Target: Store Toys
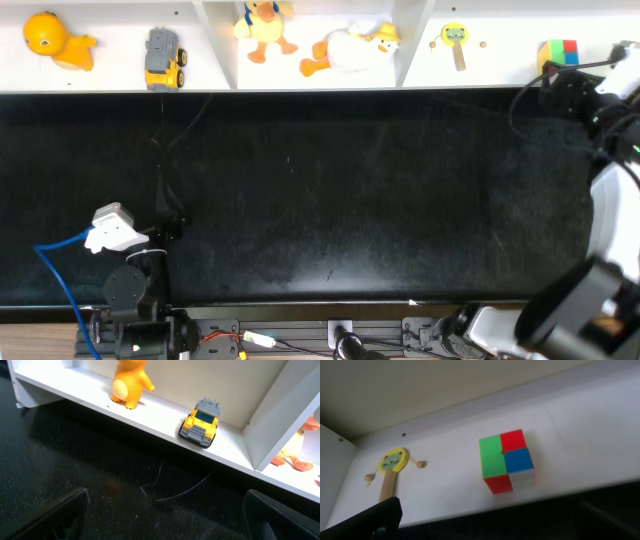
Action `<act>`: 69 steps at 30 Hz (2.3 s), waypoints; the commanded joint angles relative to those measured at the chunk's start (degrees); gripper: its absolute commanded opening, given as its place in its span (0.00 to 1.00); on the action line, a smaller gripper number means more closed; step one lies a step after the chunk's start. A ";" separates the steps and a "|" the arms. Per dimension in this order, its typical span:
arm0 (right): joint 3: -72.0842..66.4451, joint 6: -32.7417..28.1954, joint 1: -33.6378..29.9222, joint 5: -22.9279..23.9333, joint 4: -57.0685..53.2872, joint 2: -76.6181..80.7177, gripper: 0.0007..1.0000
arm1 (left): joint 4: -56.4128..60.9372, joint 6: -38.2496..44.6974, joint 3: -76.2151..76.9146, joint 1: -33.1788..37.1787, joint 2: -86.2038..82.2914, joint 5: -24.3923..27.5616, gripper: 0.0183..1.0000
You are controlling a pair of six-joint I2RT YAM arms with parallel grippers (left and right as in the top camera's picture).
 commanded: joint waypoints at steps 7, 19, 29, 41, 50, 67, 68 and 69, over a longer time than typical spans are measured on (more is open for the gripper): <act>0.22 0.90 1.81 10.67 -30.14 -8.04 0.99 | 0.07 -1.05 -0.20 -0.24 -0.59 -0.46 1.00; -0.02 -3.61 10.10 6.78 -44.52 -7.76 1.00 | 0.07 -1.05 -0.20 -0.24 -0.59 -0.46 1.00; -0.02 9.79 15.47 3.37 -50.77 -7.74 1.00 | 0.04 -1.05 -0.20 -0.24 -0.59 -0.46 1.00; -0.02 6.23 15.45 4.50 -48.30 -7.74 1.00 | 0.04 -1.05 -0.20 -0.24 -0.59 -0.46 1.00; -5.53 -9.07 19.91 -5.60 -29.99 -19.02 1.00 | 0.04 -1.05 -0.20 -0.24 -0.59 -0.46 1.00; -45.07 5.97 29.81 9.22 -3.26 -74.44 1.00 | 0.04 -1.05 -0.20 -0.24 -0.59 -0.46 1.00; -47.04 8.46 29.88 10.05 -3.04 -76.85 1.00 | 0.04 -1.03 -0.20 -0.24 -0.59 -0.46 1.00; -48.37 10.34 29.88 10.78 -2.99 -78.40 1.00 | 0.04 -1.05 -0.20 -0.24 -0.59 -0.46 1.00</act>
